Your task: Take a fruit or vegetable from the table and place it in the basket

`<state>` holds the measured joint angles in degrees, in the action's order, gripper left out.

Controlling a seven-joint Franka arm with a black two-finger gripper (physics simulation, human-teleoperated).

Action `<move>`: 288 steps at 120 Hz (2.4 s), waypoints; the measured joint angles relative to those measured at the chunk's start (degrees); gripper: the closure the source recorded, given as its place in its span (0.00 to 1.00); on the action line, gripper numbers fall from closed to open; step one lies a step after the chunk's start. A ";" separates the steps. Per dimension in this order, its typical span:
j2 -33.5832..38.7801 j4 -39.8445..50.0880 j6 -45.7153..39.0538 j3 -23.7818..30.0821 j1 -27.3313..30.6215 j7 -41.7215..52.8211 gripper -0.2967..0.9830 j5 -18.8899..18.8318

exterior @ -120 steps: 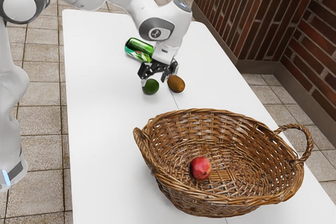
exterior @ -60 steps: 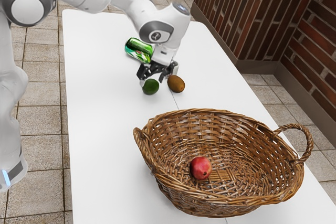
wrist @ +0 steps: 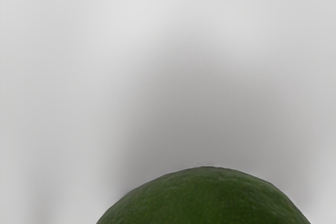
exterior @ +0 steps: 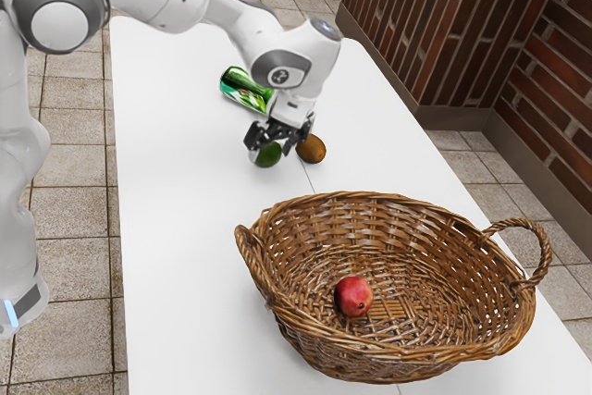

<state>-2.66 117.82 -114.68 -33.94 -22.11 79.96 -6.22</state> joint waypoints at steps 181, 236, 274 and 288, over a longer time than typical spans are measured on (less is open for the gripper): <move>12.63 -14.52 12.10 22.92 -12.59 -4.81 0.49 2.90; 2.28 -21.42 12.55 23.49 -15.99 -9.61 0.26 1.92; -8.44 -29.73 12.84 13.59 0.41 -8.08 0.23 0.91; -10.07 -29.55 12.75 13.58 2.94 -7.05 0.23 1.03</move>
<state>-12.72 88.27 -101.93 -20.36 -19.18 72.90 -5.18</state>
